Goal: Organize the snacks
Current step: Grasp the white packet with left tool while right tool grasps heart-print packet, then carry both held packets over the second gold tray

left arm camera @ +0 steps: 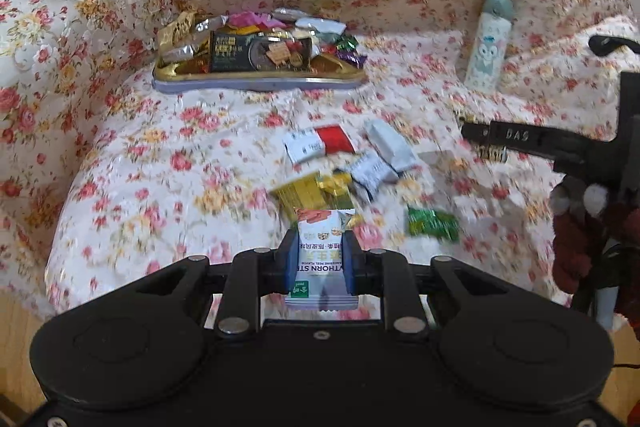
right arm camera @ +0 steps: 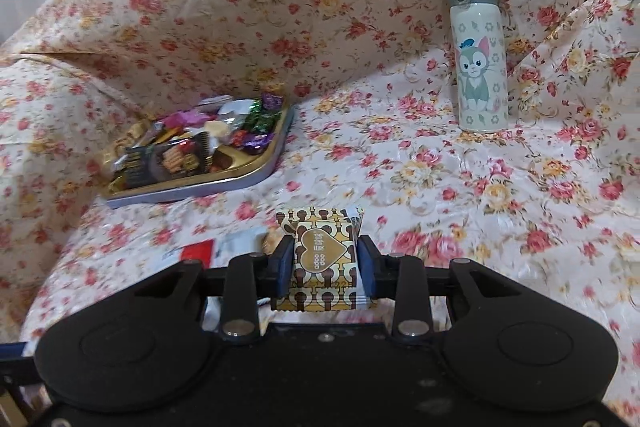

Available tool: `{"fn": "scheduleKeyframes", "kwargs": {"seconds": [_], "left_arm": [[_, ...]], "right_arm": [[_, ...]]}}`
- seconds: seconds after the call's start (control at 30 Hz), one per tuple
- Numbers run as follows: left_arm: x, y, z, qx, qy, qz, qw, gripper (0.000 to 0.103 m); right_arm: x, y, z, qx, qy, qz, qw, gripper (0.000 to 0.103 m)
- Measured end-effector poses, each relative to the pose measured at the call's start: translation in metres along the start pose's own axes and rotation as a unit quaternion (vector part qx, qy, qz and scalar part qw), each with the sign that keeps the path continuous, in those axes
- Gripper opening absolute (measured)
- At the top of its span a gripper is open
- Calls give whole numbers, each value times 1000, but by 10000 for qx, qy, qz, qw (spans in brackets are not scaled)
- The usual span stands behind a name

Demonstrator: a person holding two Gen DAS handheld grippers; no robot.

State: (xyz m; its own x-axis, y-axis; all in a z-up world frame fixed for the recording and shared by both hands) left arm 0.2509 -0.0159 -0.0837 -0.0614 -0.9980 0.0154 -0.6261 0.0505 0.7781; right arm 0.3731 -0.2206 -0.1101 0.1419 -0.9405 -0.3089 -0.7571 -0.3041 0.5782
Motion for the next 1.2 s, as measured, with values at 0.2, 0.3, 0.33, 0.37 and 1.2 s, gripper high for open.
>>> {"fn": "scheduleKeyframes", "kwargs": {"seconds": [0.2, 0.3, 0.33, 0.37, 1.2], "left_arm": [[5, 22, 21, -139, 92, 6, 9999, 29], [8, 31, 34, -211, 105, -46, 9997, 29], [9, 34, 38, -247, 115, -43, 9996, 29], [10, 36, 42, -285, 123, -22, 9995, 29], [48, 51, 129, -1198, 461, 622, 9898, 29]], "right_arm": [[-27, 51, 12, 123, 24, -273, 9996, 35], [-40, 77, 22, 114, 0, -373, 9992, 35], [-44, 83, 24, 110, 2, -389, 9992, 35], [-47, 92, 27, 102, 6, -404, 9991, 35], [-62, 211, 144, -668, -343, -532, 9958, 35]]}}
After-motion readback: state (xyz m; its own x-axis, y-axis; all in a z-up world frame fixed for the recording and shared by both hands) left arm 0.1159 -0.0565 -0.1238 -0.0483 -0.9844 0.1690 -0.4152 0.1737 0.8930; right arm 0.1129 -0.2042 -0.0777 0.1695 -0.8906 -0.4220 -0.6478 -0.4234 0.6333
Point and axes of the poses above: each gripper's, at about its wrist camera, not at the fingertips, and y roughly against the way its jaws point, x to its right, z to its underside, the point moved 10 cm from there along -y, roughly the way its jaws point, and after that the axes turned 9 degrees about -z, right-handed, at the moved point
